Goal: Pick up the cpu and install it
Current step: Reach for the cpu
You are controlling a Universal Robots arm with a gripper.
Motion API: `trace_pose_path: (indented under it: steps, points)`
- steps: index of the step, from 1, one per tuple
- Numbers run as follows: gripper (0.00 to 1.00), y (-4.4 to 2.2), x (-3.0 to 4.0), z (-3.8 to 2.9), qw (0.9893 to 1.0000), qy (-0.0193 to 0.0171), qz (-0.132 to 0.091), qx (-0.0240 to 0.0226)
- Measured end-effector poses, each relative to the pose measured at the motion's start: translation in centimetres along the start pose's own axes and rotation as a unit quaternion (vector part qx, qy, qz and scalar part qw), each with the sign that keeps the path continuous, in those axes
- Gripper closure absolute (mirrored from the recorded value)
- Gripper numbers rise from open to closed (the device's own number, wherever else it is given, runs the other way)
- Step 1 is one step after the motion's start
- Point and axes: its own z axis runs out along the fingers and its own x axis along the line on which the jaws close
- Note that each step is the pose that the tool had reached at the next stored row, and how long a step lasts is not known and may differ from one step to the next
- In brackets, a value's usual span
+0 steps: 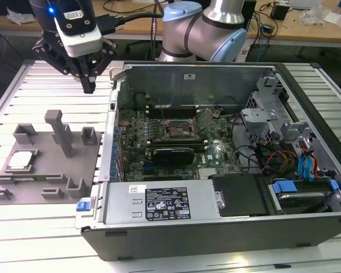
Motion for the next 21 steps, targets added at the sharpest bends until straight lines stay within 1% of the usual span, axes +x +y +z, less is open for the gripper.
trace_pose_path:
  steps: [4, 6, 11, 16, 21]
  points:
    - [0.89, -0.05, 0.62, -0.01, 1.0, 0.0, 0.0, 0.0]
    - [0.89, -0.06, 0.79, -0.02, 1.0, 0.0, 0.0, 0.0]
    - [0.89, -0.11, 1.49, -0.04, 1.0, 0.0, 0.0, 0.0]
    - [0.89, -0.14, 1.88, -0.05, 1.0, 0.0, 0.0, 0.0]
    - [0.89, -0.18, 2.43, -0.06, 1.0, 0.0, 0.0, 0.0]
